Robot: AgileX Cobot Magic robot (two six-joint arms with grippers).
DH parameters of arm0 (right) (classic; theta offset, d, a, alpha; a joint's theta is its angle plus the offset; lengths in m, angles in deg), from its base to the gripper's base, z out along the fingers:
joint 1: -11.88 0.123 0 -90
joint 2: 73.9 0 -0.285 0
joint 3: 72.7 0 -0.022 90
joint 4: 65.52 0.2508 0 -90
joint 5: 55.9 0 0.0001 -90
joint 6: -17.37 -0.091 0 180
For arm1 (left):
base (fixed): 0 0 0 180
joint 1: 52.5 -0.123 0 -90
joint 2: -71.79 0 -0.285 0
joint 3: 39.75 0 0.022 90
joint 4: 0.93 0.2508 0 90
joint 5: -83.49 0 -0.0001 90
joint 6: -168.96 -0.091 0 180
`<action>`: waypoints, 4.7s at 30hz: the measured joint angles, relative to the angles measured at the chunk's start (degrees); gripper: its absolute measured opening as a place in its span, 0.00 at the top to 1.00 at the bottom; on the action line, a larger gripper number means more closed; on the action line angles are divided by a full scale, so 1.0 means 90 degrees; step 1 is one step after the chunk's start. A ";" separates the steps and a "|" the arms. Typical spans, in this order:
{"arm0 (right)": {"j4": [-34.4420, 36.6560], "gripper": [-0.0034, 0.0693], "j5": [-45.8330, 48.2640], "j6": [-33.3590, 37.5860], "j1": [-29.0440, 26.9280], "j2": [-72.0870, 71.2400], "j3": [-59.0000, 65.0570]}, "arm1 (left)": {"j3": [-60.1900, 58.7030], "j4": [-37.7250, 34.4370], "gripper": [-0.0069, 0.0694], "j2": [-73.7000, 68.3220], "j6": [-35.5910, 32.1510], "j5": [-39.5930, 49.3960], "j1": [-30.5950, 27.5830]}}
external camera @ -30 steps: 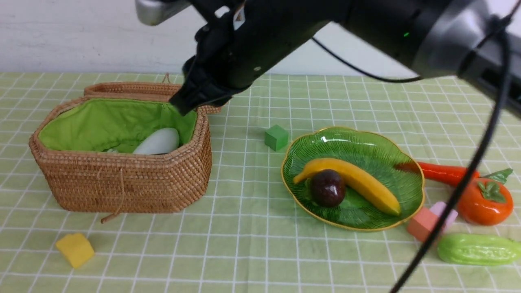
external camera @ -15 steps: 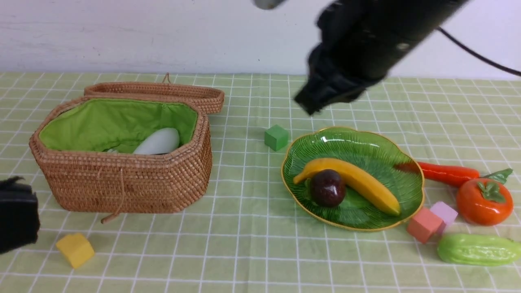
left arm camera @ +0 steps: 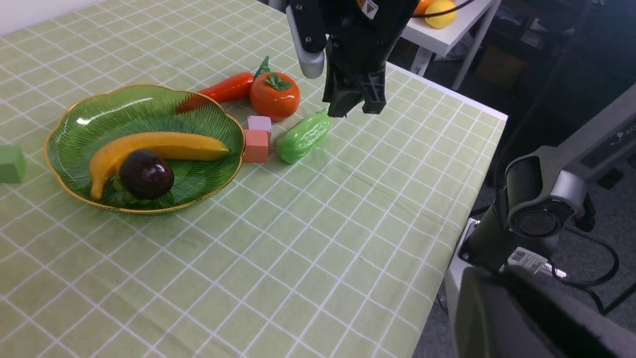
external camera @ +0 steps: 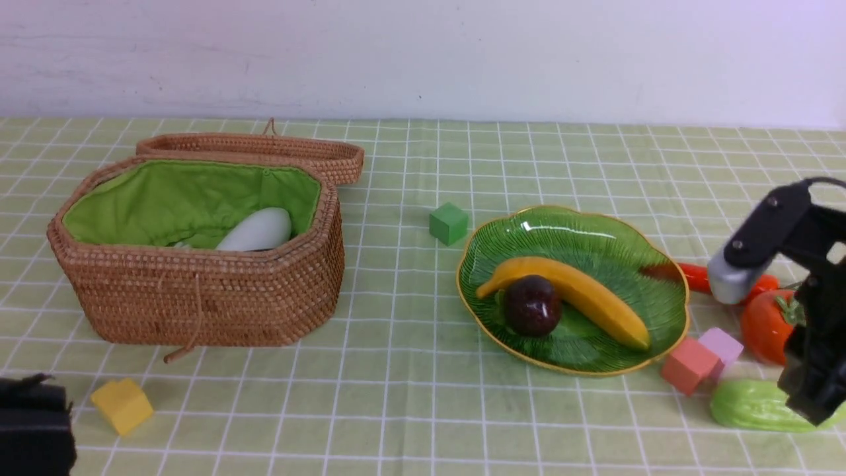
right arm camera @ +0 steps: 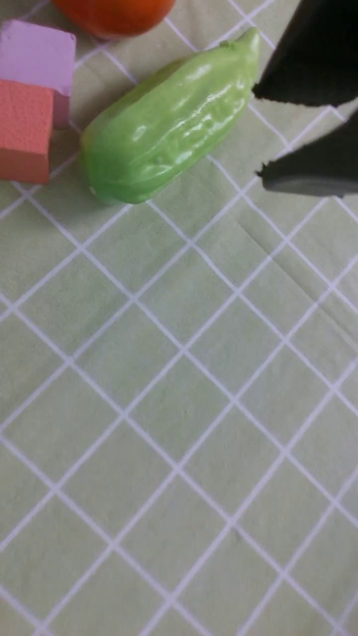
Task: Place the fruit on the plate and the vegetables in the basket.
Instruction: Take a chayote with your right arm and place it on the basket on the left, then grab a tomato with your right arm and place it on the plate on the right.
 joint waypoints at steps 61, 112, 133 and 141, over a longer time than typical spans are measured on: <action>0.0363 0.33 -0.0261 0.0913 -0.0982 0.1446 0.0129 | 0.0000 -0.0003 0.86 0.0000 -0.0494 0.0832 0.0000; 0.3262 0.23 -0.5513 -0.0331 0.3441 0.6079 -0.7052 | 0.0000 0.5196 0.86 0.0000 0.4152 0.0157 0.0000; 0.2069 0.82 -0.0705 -0.1091 0.3394 0.4050 -0.7065 | 0.0000 0.4187 0.84 0.0000 0.3248 0.0074 0.0000; 0.0651 0.97 0.1085 -0.2083 0.3127 0.3079 -0.7057 | 0.0000 0.2588 0.84 0.0000 0.1788 -0.0131 0.0000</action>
